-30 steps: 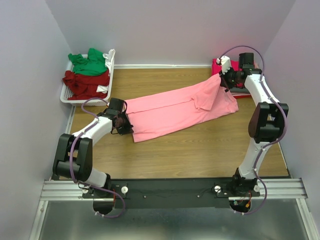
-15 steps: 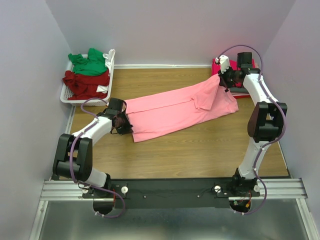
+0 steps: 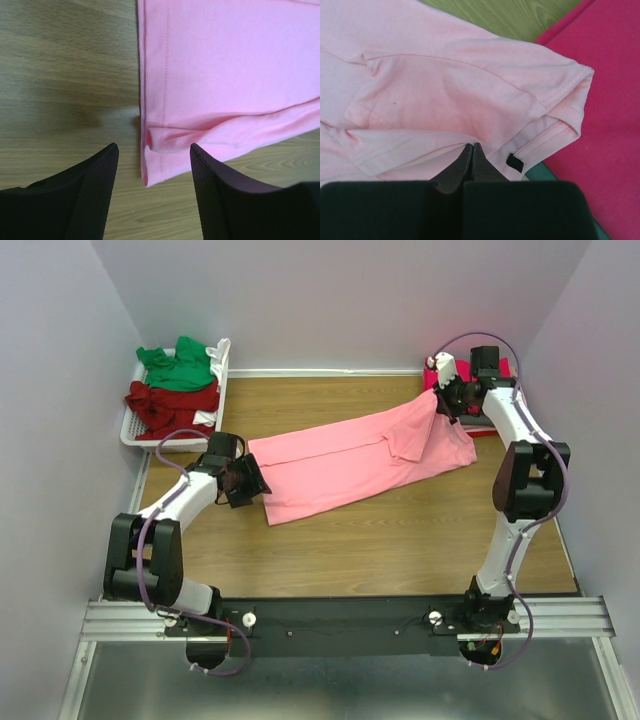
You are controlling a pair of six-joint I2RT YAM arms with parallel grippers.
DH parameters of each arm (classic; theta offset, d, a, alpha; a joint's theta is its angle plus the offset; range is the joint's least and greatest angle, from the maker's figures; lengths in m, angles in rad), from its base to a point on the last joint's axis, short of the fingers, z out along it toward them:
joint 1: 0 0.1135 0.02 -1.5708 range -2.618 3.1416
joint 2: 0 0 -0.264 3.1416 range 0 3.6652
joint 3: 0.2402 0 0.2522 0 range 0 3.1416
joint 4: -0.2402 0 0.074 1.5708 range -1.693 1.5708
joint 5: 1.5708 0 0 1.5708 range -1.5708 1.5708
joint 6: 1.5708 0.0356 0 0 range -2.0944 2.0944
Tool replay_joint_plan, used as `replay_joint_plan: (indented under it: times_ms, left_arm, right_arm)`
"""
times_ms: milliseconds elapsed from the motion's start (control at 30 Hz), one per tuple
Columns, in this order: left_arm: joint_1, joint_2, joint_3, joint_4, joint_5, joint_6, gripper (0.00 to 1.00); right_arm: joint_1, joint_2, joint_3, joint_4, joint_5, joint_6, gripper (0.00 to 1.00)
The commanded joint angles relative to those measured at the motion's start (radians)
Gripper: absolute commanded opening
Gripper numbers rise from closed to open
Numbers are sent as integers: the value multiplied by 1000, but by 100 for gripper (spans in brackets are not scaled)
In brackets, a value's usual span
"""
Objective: Fold and stack the t-shirts
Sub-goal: Fold the tshirt
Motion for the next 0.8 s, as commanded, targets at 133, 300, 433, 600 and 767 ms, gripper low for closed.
replay_joint_plan:
  times_ms: [133, 300, 433, 600, 767]
  left_arm:
    - [28, -242, -28, 115, 156, 158, 68]
    - [28, -440, -69, 164, 149, 259, 68]
    - [26, -530, -124, 182, 137, 281, 67]
    - [26, -577, -144, 196, 163, 285, 67]
    - [26, -614, -133, 189, 178, 296, 66]
  right_arm:
    - [13, 44, 51, 20, 30, 33, 1]
    - [17, 64, 68, 26, 50, 59, 0]
    - [20, 68, 74, 34, 65, 71, 0]
    - [22, 73, 79, 46, 82, 92, 0]
    - [22, 86, 90, 69, 90, 140, 3]
